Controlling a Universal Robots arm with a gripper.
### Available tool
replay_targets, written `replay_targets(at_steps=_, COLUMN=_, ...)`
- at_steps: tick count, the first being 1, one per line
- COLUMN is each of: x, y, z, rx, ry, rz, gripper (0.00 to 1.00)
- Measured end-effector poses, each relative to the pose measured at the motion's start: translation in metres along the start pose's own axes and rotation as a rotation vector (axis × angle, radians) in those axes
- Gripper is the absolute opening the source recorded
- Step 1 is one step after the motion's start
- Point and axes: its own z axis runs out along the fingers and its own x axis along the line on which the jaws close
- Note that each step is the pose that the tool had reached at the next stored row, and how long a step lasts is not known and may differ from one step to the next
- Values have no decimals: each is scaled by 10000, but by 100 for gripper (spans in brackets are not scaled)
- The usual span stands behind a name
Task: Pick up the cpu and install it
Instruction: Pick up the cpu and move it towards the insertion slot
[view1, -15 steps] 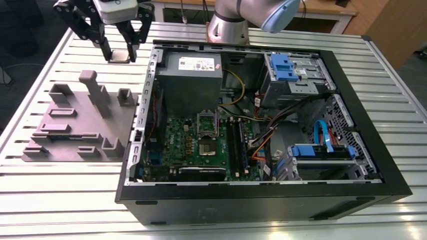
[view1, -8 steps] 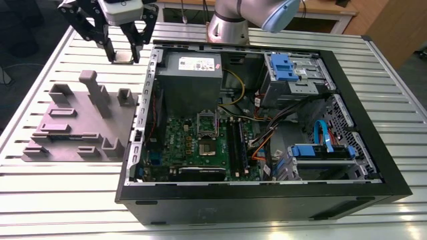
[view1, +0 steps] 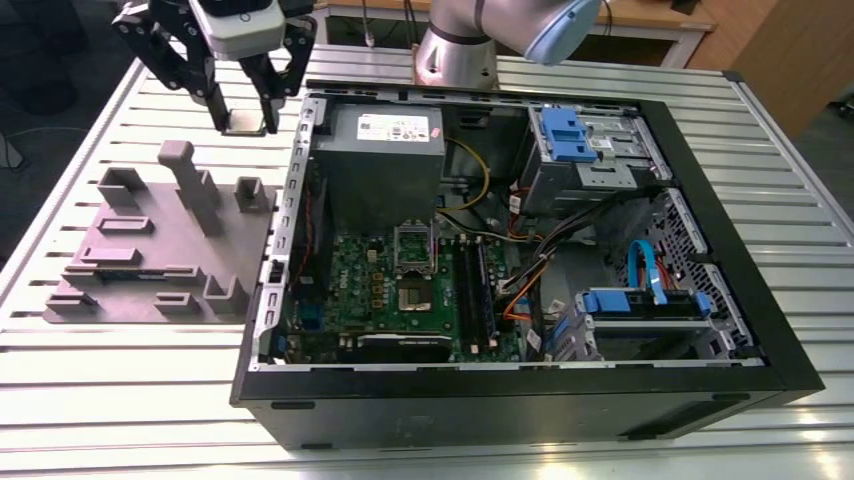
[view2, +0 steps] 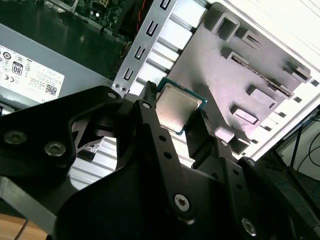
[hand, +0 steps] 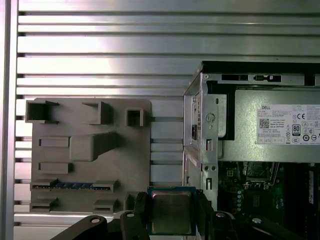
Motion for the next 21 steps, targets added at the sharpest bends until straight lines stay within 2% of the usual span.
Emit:
replay_targets(at_steps=4, x=-24, y=-2, z=3, rx=0, ry=0, rz=0, gripper=47)
replay_targets(at_steps=21, x=-300, y=-1, z=14, rx=1, ry=0, rz=0, gripper=47)
